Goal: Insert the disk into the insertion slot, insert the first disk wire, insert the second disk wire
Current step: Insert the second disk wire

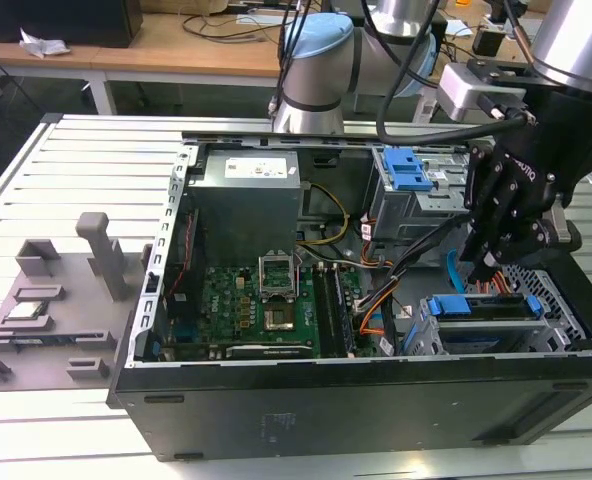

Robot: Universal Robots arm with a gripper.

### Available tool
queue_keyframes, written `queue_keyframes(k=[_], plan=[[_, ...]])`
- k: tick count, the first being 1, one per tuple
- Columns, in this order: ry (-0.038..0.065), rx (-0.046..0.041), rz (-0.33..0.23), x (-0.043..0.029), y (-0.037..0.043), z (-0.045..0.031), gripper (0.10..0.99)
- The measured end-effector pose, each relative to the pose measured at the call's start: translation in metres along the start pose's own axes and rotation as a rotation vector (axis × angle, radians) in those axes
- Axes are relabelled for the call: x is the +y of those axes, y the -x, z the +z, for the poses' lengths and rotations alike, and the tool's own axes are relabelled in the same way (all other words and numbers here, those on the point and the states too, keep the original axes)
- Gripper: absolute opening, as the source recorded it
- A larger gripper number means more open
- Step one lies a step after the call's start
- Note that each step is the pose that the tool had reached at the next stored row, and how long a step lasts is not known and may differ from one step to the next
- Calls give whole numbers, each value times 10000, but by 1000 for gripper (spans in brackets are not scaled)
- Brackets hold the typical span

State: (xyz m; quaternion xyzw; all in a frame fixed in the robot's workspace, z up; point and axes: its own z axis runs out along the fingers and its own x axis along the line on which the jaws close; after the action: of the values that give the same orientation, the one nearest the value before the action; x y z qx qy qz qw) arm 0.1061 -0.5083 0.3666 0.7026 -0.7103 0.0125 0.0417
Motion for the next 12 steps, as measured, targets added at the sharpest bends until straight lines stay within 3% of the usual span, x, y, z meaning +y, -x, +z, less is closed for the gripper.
queue_keyframes(k=[1, 3, 12], plan=[[0, 0, -4, 0, 0, 0, 286], [-1, -1, -10, 0, 0, 1, 161], [-2, 0, -22, 0, -17, 2, 161]])
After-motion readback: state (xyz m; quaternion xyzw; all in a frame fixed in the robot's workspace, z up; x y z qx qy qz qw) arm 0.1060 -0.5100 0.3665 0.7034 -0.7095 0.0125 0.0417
